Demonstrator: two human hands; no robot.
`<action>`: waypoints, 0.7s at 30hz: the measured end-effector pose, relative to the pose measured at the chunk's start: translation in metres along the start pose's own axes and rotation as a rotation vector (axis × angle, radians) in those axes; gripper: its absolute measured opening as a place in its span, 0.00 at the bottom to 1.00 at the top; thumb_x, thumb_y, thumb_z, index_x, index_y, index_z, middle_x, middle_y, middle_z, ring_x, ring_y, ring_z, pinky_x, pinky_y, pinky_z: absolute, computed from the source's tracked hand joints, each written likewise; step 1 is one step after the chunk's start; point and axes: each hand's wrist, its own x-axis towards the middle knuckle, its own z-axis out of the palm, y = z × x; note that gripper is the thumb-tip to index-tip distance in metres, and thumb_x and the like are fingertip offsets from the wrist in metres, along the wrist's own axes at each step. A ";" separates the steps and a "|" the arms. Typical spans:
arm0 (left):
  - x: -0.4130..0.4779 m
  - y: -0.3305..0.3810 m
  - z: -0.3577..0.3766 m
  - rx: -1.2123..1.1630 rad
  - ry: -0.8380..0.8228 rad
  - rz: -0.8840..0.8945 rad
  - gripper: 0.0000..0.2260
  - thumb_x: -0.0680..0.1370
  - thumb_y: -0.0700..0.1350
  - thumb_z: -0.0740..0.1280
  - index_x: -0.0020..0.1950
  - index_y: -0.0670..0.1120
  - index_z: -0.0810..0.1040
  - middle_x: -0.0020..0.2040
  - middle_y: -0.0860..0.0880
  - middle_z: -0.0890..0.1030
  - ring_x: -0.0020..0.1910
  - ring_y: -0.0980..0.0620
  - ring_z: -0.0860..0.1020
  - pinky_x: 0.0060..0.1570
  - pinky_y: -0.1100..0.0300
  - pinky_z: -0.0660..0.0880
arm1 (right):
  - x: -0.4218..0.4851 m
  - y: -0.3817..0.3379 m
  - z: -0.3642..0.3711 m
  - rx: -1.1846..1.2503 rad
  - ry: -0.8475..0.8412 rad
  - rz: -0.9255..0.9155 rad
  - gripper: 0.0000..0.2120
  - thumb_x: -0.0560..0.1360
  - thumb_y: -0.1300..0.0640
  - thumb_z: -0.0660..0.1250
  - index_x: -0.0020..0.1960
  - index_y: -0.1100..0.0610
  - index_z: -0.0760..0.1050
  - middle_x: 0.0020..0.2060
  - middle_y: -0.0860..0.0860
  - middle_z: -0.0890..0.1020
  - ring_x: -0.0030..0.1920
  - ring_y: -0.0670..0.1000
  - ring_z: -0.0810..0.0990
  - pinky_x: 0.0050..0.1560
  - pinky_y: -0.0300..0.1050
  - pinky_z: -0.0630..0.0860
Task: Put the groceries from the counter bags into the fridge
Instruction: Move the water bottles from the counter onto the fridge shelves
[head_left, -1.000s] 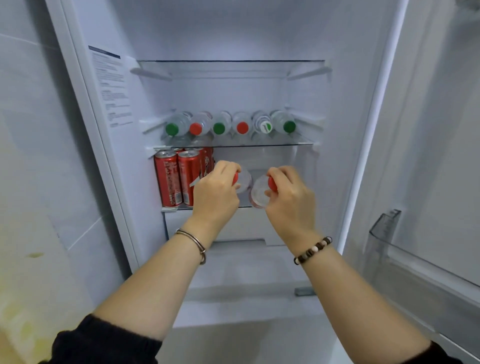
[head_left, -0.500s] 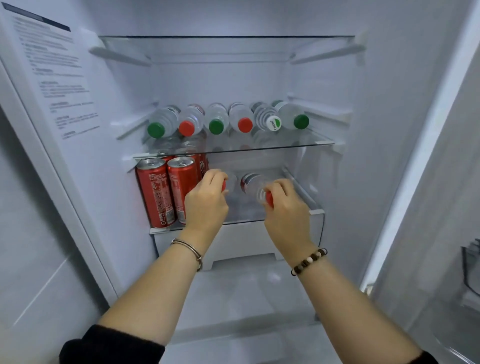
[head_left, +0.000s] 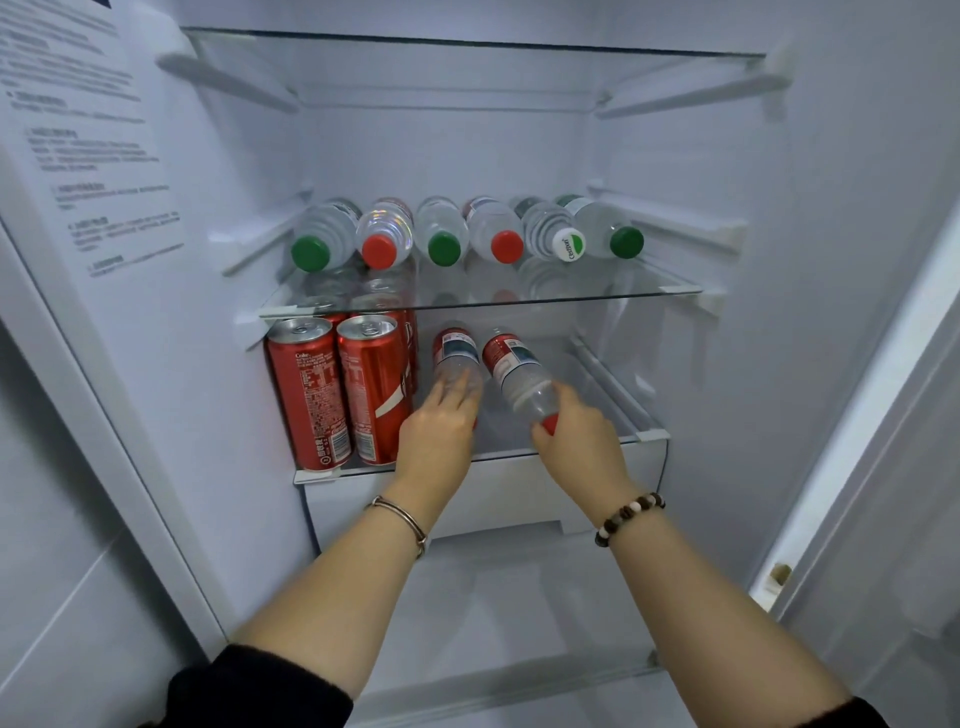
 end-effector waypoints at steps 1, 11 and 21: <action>0.002 0.001 0.002 -0.027 -0.016 -0.016 0.25 0.70 0.39 0.72 0.66 0.42 0.74 0.66 0.43 0.75 0.64 0.41 0.74 0.51 0.54 0.78 | 0.002 0.000 0.001 0.019 -0.003 0.014 0.22 0.77 0.56 0.62 0.69 0.57 0.64 0.52 0.58 0.79 0.49 0.59 0.79 0.45 0.47 0.74; 0.013 0.005 0.010 -0.212 -0.082 -0.145 0.33 0.75 0.31 0.59 0.77 0.39 0.50 0.78 0.42 0.50 0.77 0.44 0.47 0.74 0.58 0.48 | 0.023 -0.007 0.025 0.159 -0.059 0.082 0.18 0.79 0.48 0.59 0.65 0.57 0.68 0.43 0.54 0.79 0.40 0.53 0.78 0.38 0.43 0.72; 0.023 -0.001 0.018 -0.263 -0.030 -0.273 0.30 0.74 0.32 0.59 0.75 0.34 0.53 0.76 0.37 0.53 0.77 0.43 0.48 0.75 0.56 0.47 | 0.039 -0.020 0.043 0.215 -0.128 0.079 0.21 0.79 0.47 0.57 0.67 0.58 0.65 0.51 0.56 0.79 0.50 0.58 0.79 0.42 0.44 0.70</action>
